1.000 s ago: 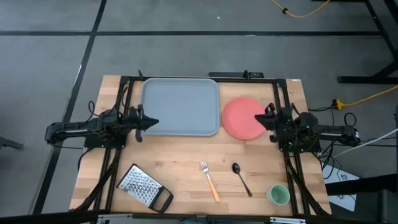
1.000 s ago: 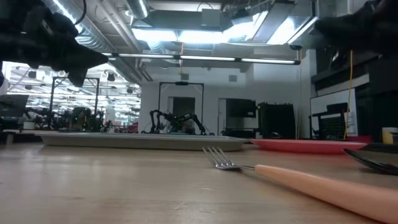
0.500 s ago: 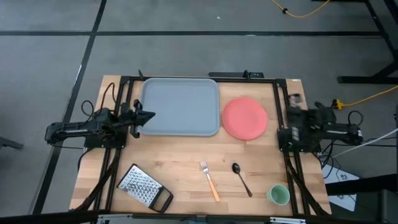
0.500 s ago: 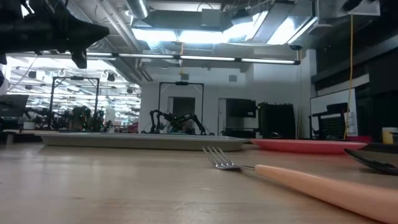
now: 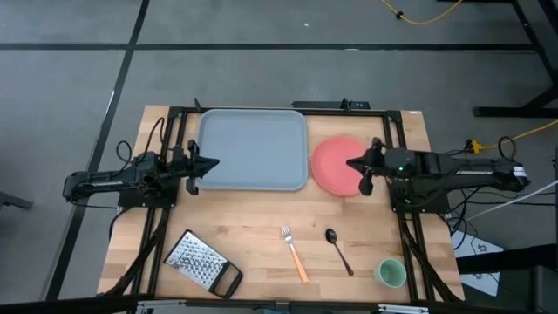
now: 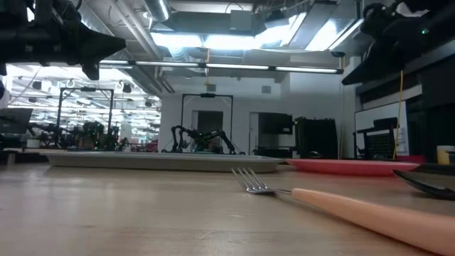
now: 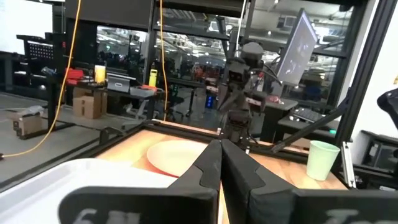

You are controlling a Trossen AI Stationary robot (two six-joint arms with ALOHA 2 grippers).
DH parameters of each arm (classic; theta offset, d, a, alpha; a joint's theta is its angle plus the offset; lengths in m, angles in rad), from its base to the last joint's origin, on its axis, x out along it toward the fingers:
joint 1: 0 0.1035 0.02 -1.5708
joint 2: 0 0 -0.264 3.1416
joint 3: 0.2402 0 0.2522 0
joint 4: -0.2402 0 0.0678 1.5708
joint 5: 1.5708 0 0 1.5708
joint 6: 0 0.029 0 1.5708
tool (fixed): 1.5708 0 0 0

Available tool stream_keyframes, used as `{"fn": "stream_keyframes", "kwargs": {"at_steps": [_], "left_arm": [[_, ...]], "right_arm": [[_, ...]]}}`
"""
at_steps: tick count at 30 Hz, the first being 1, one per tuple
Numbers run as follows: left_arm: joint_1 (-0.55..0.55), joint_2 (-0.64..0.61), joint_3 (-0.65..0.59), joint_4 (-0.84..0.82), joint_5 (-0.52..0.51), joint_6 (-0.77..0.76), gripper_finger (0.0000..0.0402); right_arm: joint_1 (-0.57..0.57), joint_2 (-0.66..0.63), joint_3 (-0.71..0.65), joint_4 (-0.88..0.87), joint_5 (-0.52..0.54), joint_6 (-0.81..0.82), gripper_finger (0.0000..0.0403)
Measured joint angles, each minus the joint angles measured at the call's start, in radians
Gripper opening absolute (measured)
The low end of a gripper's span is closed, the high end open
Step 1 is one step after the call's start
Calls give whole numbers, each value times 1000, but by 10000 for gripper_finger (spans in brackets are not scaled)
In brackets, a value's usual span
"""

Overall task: Pick and place plate/cup/fork/spoon on tray
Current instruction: Put the pink plate on the gray serving tray

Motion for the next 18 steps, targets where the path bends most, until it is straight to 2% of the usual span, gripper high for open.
{"fn": "stream_keyframes", "kwargs": {"at_steps": [2, 4, 12, 16, 18], "left_arm": [[0, 0, 0, 0, 0, 0, 0], [0, 0, 0, 0, 0, -1, 0], [0, 0, 0, 0, 0, -2, 0], [0, 0, 0, 0, 0, -2, 0], [0, 0, 0, 0, 0, -2, 0]], "right_arm": [[8, 51, 0, 29, -80, -46, 33], [23, 110, 0, 57, -112, -69, 33], [95, 297, 12, 64, -114, -6, 33], [163, 379, 77, 5, -108, 41, 33], [201, 425, 126, -63, -65, 67, 33]]}}
